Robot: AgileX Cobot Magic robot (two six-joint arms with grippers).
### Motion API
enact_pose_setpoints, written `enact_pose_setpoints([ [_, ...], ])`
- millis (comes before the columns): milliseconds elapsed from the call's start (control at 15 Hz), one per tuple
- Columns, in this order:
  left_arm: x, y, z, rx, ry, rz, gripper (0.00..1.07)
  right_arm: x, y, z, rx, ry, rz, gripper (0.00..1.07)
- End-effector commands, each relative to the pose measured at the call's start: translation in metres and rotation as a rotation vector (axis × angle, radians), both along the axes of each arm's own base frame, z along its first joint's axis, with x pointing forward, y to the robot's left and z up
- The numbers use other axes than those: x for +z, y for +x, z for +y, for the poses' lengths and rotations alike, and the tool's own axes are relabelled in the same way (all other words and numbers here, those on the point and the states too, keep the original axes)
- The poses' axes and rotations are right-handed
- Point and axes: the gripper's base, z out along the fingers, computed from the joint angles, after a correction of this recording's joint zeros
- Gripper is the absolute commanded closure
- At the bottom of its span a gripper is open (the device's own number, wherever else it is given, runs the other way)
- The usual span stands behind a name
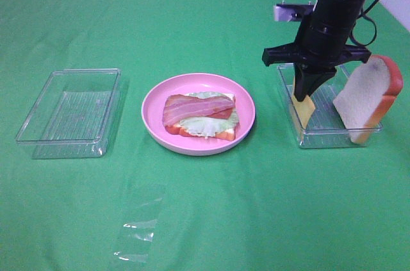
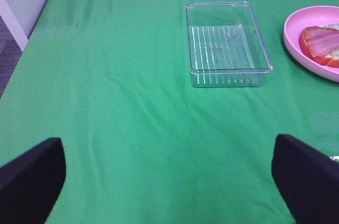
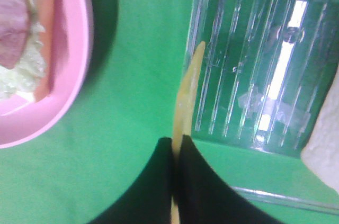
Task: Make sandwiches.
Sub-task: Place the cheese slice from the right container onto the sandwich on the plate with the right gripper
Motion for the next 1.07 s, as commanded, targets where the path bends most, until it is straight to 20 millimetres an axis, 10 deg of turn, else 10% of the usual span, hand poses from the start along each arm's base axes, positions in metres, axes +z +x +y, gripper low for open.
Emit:
enact_pose_setpoints([
  [67, -0.001, -0.002, -0.001, -0.001, -0.008, -0.021, 0.09, 0.049, -0.01, 0.002, -0.004, 0.083, -0.115, 1.07],
  [267, -0.001, -0.002, -0.001, -0.002, -0.009, -0.021, 0.09, 0.088, -0.022, 0.022, 0.1, 0.353, -0.205, 1.07],
  [467, -0.001, -0.002, -0.001, -0.002, -0.01, -0.021, 0.09, 0.083, -0.014, 0.057, 0.195, 0.77, -0.208, 1.07],
  [1067, -0.001, -0.002, -0.001, -0.002, -0.01, -0.021, 0.09, -0.026, 0.023, 0.081, 0.027, 1.003, -0.02, 1.07],
])
